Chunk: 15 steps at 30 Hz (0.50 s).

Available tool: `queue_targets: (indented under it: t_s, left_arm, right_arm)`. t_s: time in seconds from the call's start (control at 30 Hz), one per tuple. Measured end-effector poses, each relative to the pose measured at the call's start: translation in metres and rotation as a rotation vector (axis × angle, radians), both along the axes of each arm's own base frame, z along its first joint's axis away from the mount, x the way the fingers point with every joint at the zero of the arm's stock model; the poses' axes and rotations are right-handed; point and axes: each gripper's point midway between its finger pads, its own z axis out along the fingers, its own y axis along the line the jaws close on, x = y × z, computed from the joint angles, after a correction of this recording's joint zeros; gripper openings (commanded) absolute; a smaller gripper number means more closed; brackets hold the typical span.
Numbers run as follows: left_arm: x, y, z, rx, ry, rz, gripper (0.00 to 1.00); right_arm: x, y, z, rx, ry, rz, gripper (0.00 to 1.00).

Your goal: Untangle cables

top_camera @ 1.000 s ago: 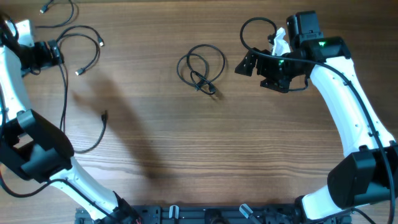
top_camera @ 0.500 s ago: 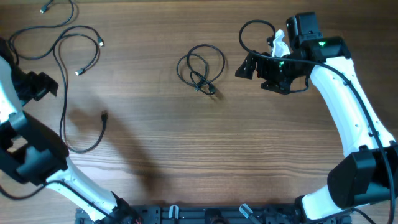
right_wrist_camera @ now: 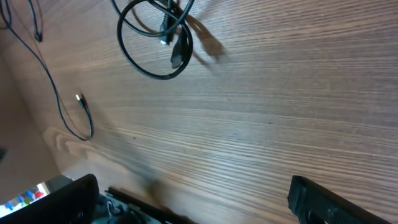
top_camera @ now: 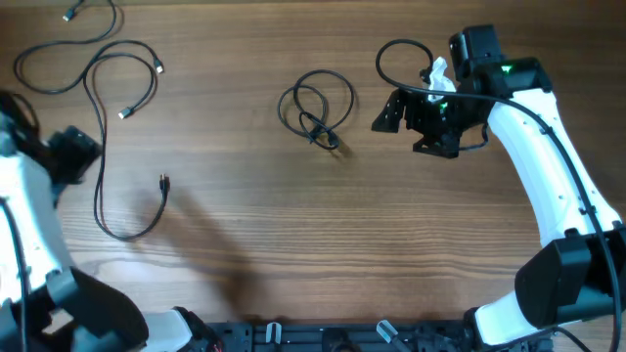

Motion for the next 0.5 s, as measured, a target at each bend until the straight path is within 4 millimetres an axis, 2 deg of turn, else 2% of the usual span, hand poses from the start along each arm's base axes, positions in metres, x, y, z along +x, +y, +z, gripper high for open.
queue_targets:
  t_s: [0.07, 0.13, 0.17, 0.27, 0.3, 0.37, 0.43, 0.47, 0.5]
  left_arm:
    - [-0.003, 0.003, -0.047, 0.006, -0.007, 0.017, 1.0]
    - [-0.016, 0.006, -0.074, 0.005, 0.002, 0.045, 1.0]
    - [-0.028, 0.009, -0.093, 0.003, 0.012, 0.074, 0.98]
    - [-0.036, 0.014, -0.109, 0.016, 0.001, 0.099, 0.93]
    - [-0.038, 0.013, -0.116, 0.008, 0.011, 0.102, 0.8]
    - [-0.04, 0.01, -0.129, -0.013, 0.03, 0.105, 0.64]
    - [-0.04, 0.004, -0.146, -0.063, 0.053, 0.102, 0.38]
    - [-0.038, 0.003, -0.147, -0.072, 0.043, 0.111, 0.28]
    - [-0.038, 0.003, -0.147, -0.081, 0.037, 0.116, 0.25]
  right_arm:
    - [-0.002, 0.0, 0.0, -0.003, 0.005, 0.009, 1.0]
    - [-0.002, 0.0, 0.0, -0.003, 0.0, 0.018, 1.0]
    - [-0.002, 0.0, 0.0, -0.004, -0.002, 0.019, 0.99]
    - [0.002, 0.0, 0.0, -0.001, -0.021, 0.022, 1.0]
    - [0.002, 0.0, 0.0, -0.001, -0.023, 0.022, 1.0]
    - [0.002, 0.0, 0.0, -0.001, -0.023, 0.022, 1.0]
    - [0.002, 0.0, 0.001, -0.001, -0.024, 0.02, 1.0]
    - [0.003, 0.0, 0.001, 0.0, -0.024, 0.018, 1.0]
    - [0.003, 0.0, 0.001, 0.0, -0.023, 0.018, 1.0]
